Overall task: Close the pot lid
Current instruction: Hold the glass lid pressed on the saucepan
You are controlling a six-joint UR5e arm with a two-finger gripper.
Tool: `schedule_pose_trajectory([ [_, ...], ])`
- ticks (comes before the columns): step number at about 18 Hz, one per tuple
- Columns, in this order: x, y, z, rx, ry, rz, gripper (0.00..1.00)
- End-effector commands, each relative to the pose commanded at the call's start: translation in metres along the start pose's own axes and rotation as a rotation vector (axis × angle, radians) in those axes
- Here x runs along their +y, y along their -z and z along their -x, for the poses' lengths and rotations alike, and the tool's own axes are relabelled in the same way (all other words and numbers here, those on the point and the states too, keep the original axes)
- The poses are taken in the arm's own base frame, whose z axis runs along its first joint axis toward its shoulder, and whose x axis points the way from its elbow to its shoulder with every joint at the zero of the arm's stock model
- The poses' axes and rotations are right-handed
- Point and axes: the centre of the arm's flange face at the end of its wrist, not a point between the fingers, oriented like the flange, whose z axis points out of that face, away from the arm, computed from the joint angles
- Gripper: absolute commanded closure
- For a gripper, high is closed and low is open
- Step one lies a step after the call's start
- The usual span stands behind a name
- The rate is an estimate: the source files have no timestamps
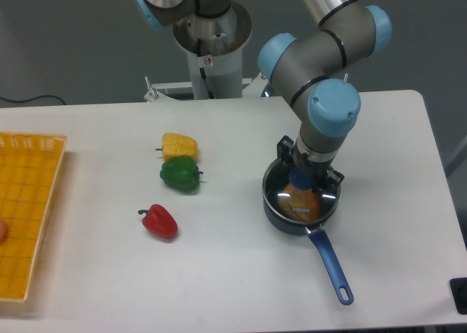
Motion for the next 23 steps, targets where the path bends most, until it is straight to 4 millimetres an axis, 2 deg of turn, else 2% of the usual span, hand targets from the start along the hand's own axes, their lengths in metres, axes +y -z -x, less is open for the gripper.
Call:
schedule_pose_trajectory([
  [17,0.0,-0.0029,0.0004,0.001,0.0,0.002,0.4],
  [23,-0.0001,-0.0036,0.0008,0.001,0.0,0.002,0.36],
])
